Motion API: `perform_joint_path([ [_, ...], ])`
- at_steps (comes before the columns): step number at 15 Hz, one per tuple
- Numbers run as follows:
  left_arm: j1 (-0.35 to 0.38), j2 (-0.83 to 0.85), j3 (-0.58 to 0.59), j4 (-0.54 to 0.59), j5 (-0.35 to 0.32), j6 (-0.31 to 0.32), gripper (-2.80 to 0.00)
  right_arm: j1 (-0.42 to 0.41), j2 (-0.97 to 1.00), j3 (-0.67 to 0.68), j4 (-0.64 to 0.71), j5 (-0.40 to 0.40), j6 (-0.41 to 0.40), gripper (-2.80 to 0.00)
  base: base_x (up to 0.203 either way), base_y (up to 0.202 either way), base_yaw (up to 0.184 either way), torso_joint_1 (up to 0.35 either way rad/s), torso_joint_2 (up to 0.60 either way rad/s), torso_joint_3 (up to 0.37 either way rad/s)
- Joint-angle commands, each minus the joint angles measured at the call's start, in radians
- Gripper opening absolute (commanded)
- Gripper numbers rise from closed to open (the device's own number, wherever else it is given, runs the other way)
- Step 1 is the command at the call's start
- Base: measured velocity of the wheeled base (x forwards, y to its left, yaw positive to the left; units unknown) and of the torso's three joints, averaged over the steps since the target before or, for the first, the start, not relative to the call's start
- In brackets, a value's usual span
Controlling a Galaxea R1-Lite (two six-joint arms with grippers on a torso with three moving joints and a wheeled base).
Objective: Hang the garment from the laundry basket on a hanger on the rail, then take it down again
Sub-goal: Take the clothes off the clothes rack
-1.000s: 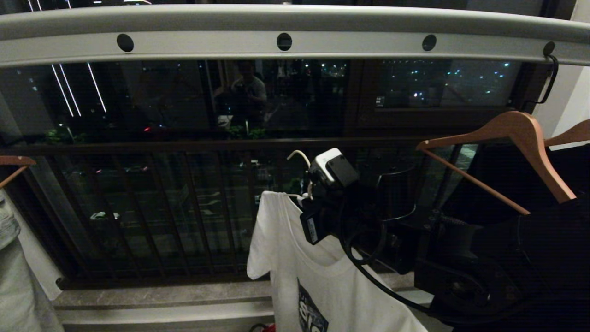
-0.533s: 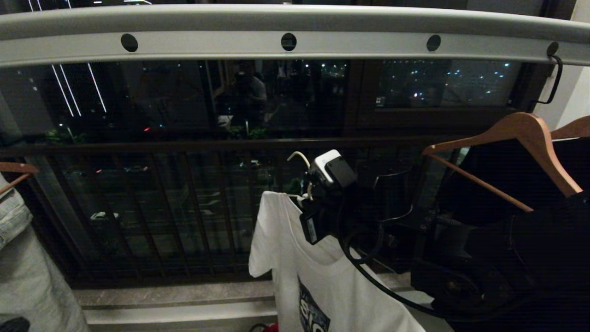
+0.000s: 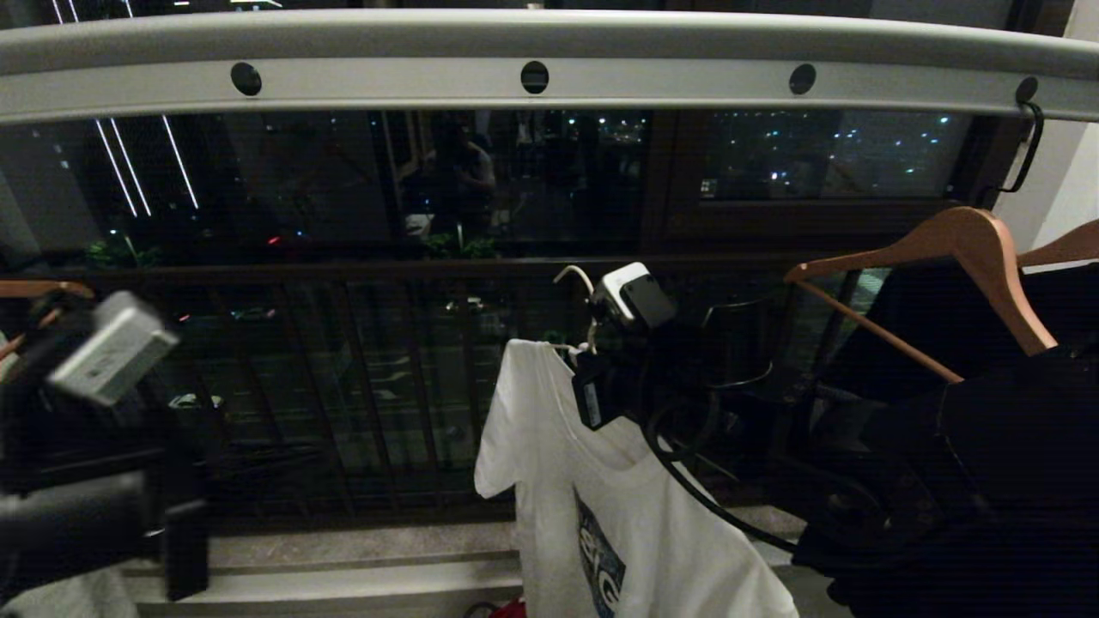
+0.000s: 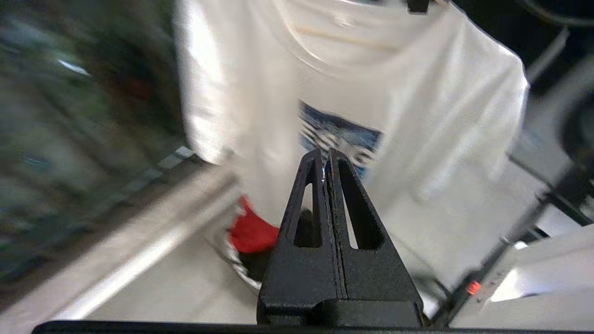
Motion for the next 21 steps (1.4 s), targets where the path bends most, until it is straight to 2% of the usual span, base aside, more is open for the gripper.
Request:
perform_joint_path([
  [1, -0.055, 0.303, -0.128, -0.007, -0.010, 0.009, -2.80, -0.001, 0.017, -0.007, -0.005, 0.001, 0.000, -2.80, 0.000, 0.000, 0.000, 0.000, 0.00, 0.000],
  [3, -0.106, 0.420, -0.169, -0.013, -0.017, 0.008, -2.80, -0.001, 0.026, -0.021, -0.005, 0.002, 0.000, -2.80, 0.000, 0.000, 0.000, 0.000, 0.00, 0.000],
  [5, -0.142, 0.535, -0.187, -0.065, -0.019, -0.031, -2.80, 0.002, 0.030, -0.026, -0.004, 0.002, 0.002, -2.80, 0.000, 0.000, 0.000, 0.000, 0.00, 0.000],
  [6, -0.152, 0.598, -0.193, -0.132, -0.016, -0.079, -2.80, 0.008, 0.029, -0.026, -0.003, 0.002, 0.002, -2.80, 0.000, 0.000, 0.000, 0.000, 0.00, 0.000],
  [7, -0.160, 0.637, -0.197, -0.220, 0.001, -0.154, -2.80, 0.016, 0.029, -0.026, -0.004, 0.001, 0.002, -2.80, 0.000, 0.000, 0.000, 0.000, 0.00, 0.000],
  [8, -0.176, 0.648, -0.200, -0.262, 0.036, -0.197, -2.80, 0.020, 0.029, -0.025, -0.004, 0.001, 0.002, -2.80, 0.000, 0.000, 0.000, 0.000, 0.00, 0.000],
  [9, -0.186, 0.645, -0.202, -0.265, 0.078, -0.201, -2.80, 0.027, 0.029, -0.023, -0.003, -0.001, 0.002, -2.80, 0.000, 0.000, 0.000, 0.000, 0.00, 0.000],
  [10, -0.205, 0.643, -0.207, -0.267, 0.145, -0.202, 0.00, 0.032, 0.029, -0.023, -0.003, -0.004, 0.002, -2.80, 0.000, 0.000, 0.000, 0.000, 0.00, 0.000],
  [12, -0.266, 0.651, -0.213, -0.287, 0.318, -0.210, 0.00, 0.046, 0.028, -0.017, -0.005, -0.005, 0.004, -2.80, 0.000, 0.000, 0.000, 0.000, 0.00, 0.000],
  [14, -0.312, 0.682, -0.208, -0.406, 0.420, -0.252, 0.00, 0.055, 0.029, -0.013, -0.003, -0.008, 0.004, -2.80, 0.000, 0.000, 0.000, 0.000, 0.00, 0.000],
  [15, -0.319, 0.690, -0.207, -0.439, 0.454, -0.264, 0.00, 0.057, 0.029, -0.012, -0.004, -0.008, 0.004, -2.80, 0.000, 0.000, 0.000, 0.000, 0.00, 0.000],
  [16, -0.319, 0.699, -0.208, -0.442, 0.462, -0.262, 0.00, 0.058, 0.028, -0.012, -0.005, -0.008, 0.004, -2.80, 0.000, 0.000, 0.000, 0.000, 0.00, 0.000],
  [18, -0.319, 0.716, -0.219, -0.444, 0.530, -0.260, 0.00, 0.063, 0.023, -0.010, -0.005, -0.008, 0.004, -2.80, 0.000, 0.000, 0.000, 0.000, 0.00, 0.000],
  [21, -0.318, 0.713, -0.222, -0.444, 0.539, -0.254, 0.00, 0.071, 0.021, -0.006, -0.005, -0.008, 0.002, -2.80, 0.000, 0.000, 0.000, 0.000, 0.00, 0.000],
])
